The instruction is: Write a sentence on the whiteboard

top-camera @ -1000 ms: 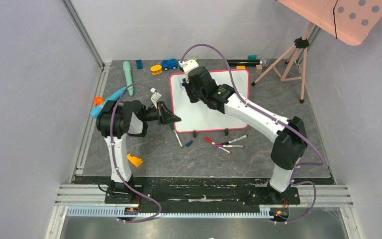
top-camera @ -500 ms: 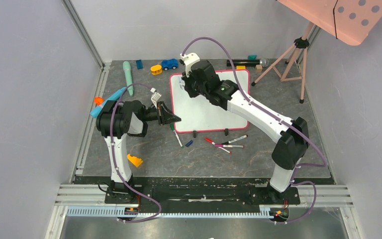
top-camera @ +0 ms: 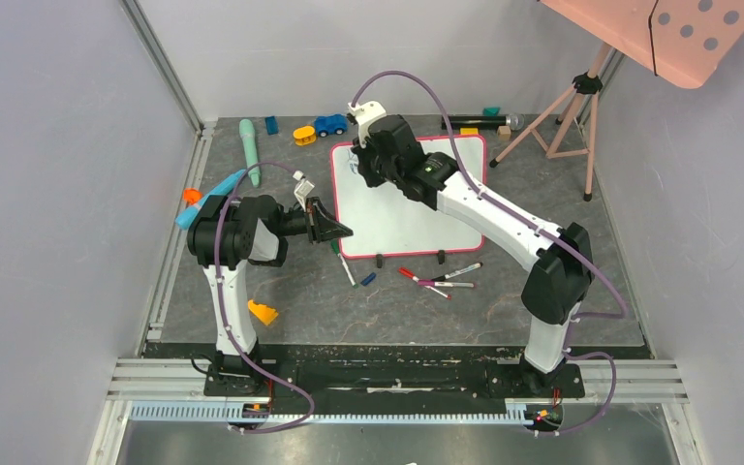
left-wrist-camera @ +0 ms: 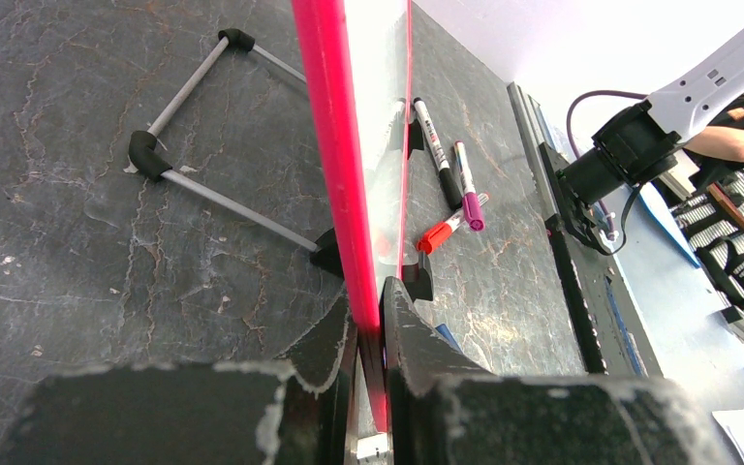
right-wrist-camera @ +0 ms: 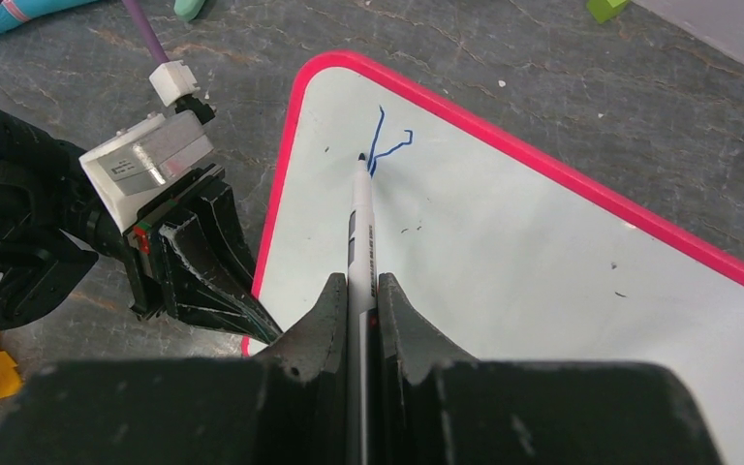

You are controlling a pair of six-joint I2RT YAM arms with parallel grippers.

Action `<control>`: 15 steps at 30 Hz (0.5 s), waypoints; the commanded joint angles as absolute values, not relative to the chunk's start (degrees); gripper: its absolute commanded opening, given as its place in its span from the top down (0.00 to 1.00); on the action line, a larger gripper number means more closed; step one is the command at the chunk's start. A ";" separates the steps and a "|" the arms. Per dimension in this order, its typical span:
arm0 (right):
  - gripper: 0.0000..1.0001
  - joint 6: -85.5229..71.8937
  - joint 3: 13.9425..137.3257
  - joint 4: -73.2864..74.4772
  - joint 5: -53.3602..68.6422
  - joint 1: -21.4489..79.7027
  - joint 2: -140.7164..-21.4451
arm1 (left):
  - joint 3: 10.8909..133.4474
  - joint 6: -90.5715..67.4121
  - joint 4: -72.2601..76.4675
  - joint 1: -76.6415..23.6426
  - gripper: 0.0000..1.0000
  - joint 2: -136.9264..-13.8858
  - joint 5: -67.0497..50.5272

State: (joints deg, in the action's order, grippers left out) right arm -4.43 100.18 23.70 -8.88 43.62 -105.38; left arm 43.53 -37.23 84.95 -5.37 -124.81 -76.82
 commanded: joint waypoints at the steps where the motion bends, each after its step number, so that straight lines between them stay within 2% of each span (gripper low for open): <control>1: 1.00 -3.78 101.37 22.60 -10.07 43.32 -104.91 | 43.51 -30.05 89.21 -5.45 0.98 -126.04 -78.88; 15: 1.00 -4.03 97.32 22.94 -11.55 42.89 -102.77 | 43.53 -30.04 89.21 -5.45 0.98 -126.03 -78.88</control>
State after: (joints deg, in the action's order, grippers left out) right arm -4.45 98.72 23.57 -9.52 43.38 -105.32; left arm 43.53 -37.26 84.82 -5.37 -124.81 -76.58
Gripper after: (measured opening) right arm 0.112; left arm 0.143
